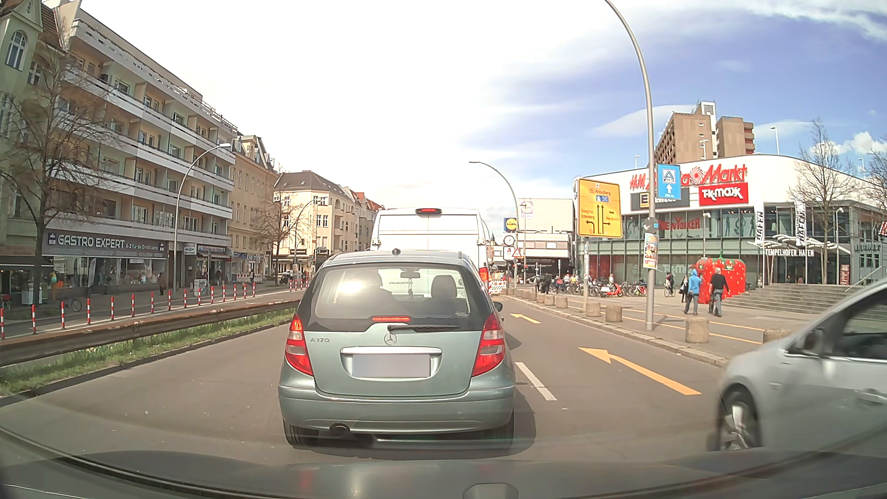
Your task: Follow the waypoints while adhering to traffic rules and regulations
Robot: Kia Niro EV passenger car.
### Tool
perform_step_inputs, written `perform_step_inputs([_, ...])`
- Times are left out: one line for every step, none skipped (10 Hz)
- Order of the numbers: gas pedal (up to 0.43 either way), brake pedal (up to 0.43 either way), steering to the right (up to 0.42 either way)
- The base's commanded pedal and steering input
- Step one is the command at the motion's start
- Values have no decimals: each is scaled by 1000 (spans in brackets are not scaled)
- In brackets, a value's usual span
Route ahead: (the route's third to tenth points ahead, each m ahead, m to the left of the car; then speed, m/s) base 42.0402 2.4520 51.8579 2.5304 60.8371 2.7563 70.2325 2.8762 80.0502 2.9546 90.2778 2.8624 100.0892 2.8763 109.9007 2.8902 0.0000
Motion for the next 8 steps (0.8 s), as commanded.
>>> perform_step_inputs([0,415,5])
perform_step_inputs([0,415,5])
perform_step_inputs([0,415,5])
perform_step_inputs([0,415,5])
perform_step_inputs([0,415,5])
perform_step_inputs([0,415,5])
perform_step_inputs([0,415,5])
perform_step_inputs([0,415,5])
